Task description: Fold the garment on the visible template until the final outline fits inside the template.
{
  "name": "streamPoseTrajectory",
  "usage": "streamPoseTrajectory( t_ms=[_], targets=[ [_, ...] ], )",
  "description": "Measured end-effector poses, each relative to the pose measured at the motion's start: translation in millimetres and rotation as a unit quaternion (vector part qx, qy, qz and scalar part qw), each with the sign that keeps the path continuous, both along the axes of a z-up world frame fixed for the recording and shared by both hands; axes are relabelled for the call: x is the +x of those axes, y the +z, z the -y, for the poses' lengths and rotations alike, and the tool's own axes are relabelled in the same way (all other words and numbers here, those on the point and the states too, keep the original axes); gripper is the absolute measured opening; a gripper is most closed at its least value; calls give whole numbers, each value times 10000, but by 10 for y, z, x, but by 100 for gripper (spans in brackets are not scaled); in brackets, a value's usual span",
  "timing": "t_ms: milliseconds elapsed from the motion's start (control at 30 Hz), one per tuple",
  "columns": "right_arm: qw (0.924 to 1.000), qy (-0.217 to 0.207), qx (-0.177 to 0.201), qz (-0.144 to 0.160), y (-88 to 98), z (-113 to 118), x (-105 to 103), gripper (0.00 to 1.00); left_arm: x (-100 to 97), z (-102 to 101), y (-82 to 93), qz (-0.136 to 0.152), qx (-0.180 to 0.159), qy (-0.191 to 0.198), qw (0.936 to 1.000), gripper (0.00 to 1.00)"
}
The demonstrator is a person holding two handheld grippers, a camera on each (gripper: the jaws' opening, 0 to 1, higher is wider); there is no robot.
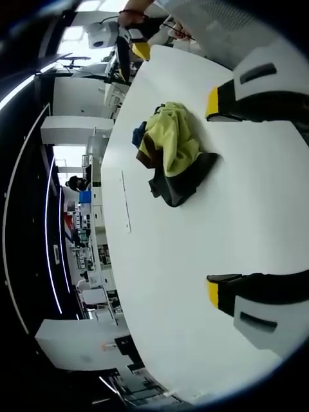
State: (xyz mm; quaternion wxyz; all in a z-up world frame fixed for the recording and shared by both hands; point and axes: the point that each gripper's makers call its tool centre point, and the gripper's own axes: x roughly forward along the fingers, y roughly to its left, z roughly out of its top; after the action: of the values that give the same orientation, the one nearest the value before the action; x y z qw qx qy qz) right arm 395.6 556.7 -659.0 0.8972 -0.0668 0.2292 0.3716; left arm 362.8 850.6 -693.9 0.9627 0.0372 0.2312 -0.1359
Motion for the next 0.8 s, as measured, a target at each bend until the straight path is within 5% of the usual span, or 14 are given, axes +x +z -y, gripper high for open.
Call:
streamPoseTrajectory(
  t_ms=[433, 800],
  targets=[
    [9997, 236, -37, -79, 66, 52, 15, 98, 2, 144, 47, -44, -237, -138, 9996, 94],
    [9990, 442, 20, -88, 75, 34, 128, 91, 250, 298, 265, 96, -141, -553, 9983, 86]
  ],
)
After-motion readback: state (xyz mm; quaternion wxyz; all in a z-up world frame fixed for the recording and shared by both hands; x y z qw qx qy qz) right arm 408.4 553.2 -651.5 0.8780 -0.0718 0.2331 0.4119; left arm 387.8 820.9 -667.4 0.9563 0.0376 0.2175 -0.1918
